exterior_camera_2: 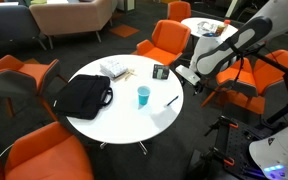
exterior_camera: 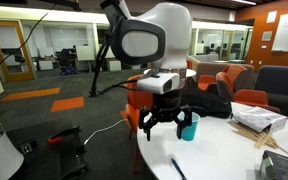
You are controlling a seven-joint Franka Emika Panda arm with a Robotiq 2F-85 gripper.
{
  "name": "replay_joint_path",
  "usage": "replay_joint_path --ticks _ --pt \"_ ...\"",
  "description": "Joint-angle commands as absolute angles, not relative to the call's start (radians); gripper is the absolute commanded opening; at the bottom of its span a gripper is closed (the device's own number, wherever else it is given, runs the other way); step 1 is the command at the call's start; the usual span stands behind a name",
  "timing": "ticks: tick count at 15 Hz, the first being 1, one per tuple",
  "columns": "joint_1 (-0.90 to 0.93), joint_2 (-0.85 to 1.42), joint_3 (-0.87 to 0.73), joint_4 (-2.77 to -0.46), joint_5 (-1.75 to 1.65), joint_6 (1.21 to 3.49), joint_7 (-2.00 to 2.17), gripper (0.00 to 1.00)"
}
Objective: Put the pen in the cup
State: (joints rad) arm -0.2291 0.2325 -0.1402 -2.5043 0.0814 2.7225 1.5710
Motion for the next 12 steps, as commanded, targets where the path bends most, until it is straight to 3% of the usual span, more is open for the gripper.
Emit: replay_joint_path --ticks 1,12 --pt "-0.200 0.282 -0.174 -2.456 0.174 2.710 1.495 1.00" --pt "-0.166 0.665 -0.237 -2.154 0.240 2.782 1.292 1.00"
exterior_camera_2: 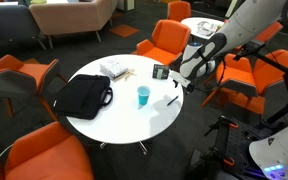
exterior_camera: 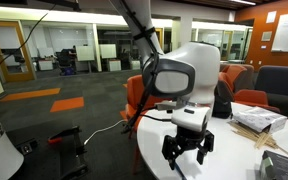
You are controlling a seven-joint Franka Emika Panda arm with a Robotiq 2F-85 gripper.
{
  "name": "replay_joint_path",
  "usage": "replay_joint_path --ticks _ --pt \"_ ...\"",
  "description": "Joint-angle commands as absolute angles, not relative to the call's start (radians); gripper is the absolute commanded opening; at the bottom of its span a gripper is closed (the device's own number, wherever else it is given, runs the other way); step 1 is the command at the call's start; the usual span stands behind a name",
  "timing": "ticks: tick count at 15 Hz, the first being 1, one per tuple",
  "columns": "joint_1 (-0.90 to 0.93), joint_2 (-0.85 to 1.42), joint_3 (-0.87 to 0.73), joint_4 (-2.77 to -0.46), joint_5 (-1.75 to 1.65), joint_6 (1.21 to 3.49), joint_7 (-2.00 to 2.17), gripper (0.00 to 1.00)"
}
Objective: Put the pen in the cup
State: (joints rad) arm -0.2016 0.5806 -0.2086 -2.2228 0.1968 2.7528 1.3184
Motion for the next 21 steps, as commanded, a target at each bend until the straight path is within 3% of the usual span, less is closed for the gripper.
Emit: replay_joint_path --ticks 1,2,4,6,7,8,10,12,14,18,21 --pt "-0.159 0.697 -0.241 -2.128 0.244 2.789 1.295 1.00" --pt "-0.156 0.727 -0.240 -2.105 0.252 2.806 1.295 0.97" --pt "-0.149 0.775 -0.241 -2.064 0.270 2.824 1.294 0.73" --pt "-0.147 0.807 -0.238 -2.037 0.287 2.832 1.286 0.62" --pt "-0.142 0.819 -0.241 -2.025 0.292 2.833 1.288 0.51" --pt "-0.144 0.825 -0.238 -2.021 0.299 2.831 1.283 0.49" --pt "-0.142 0.832 -0.236 -2.021 0.305 2.835 1.275 0.48" --pt "-0.143 0.829 -0.230 -2.035 0.309 2.844 1.266 0.57" --pt "-0.145 0.823 -0.226 -2.047 0.311 2.850 1.252 0.59" --pt "-0.144 0.820 -0.226 -2.057 0.330 2.854 1.228 0.54" --pt "-0.154 0.789 -0.213 -2.082 0.357 2.868 1.200 0.60"
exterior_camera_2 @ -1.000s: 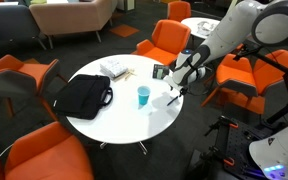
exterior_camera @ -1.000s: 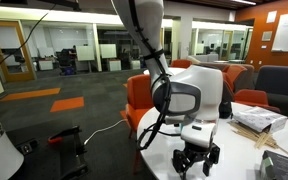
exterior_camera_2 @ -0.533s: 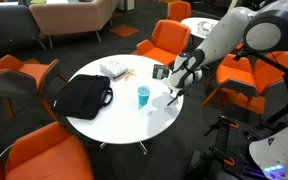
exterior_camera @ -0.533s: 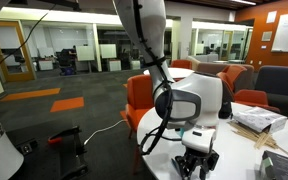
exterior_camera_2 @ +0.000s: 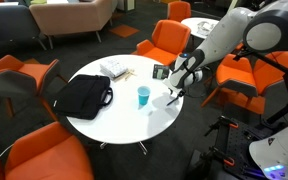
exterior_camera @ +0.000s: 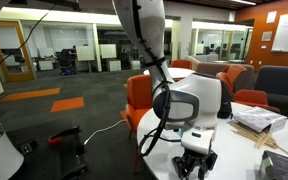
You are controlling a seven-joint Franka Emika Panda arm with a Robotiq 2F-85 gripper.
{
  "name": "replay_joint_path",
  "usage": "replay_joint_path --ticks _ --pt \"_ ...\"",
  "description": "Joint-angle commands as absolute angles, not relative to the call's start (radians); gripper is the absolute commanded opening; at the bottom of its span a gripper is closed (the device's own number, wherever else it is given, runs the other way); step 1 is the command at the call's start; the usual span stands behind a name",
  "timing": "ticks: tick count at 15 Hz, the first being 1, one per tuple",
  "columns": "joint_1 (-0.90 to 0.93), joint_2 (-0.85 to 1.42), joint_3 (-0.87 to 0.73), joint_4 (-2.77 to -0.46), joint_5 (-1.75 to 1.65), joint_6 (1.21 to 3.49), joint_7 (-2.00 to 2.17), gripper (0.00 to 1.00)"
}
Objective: Put the pen in the cup
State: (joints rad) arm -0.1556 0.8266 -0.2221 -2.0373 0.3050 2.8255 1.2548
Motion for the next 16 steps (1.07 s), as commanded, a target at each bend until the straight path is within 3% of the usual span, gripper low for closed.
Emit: replay_joint_path --ticks 1,8,11,15,16 --pt "-0.158 0.777 -0.207 -2.091 0.369 2.878 1.187 0.64" --pt "-0.135 0.738 -0.204 -2.153 0.429 2.889 1.169 0.66" --pt "-0.126 0.756 -0.208 -2.154 0.439 2.894 1.175 0.58" --pt "-0.124 0.774 -0.216 -2.142 0.447 2.890 1.184 0.36" --pt "-0.124 0.777 -0.217 -2.139 0.449 2.891 1.185 0.39"
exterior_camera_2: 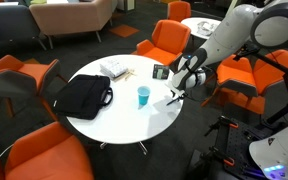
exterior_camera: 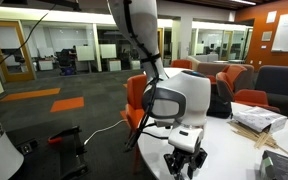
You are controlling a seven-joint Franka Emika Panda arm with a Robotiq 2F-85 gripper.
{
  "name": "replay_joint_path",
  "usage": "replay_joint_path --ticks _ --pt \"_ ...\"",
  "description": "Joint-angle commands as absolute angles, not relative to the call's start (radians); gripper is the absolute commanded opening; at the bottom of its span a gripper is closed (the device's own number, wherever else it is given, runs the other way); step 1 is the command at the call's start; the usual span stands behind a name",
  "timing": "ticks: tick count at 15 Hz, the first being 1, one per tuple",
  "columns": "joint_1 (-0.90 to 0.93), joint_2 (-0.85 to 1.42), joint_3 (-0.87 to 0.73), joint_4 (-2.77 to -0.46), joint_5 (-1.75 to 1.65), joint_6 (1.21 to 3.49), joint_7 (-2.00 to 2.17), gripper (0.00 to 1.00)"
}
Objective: Put the pen in the cup
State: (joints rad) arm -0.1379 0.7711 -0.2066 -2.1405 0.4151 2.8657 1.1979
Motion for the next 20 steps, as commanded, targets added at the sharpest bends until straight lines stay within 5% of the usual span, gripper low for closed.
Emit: replay_joint_path --ticks 1,7,8,10,20 --pt "-0.122 0.781 -0.222 -2.136 0.448 2.887 1.187 0.37" --pt "-0.116 0.812 -0.253 -2.105 0.443 2.871 1.205 0.35" --pt "-0.115 0.818 -0.258 -2.100 0.442 2.868 1.206 0.14" --pt "-0.113 0.828 -0.263 -2.091 0.439 2.868 1.204 0.00" --pt "0.090 0.753 -0.447 -2.120 0.339 2.825 1.266 0.02"
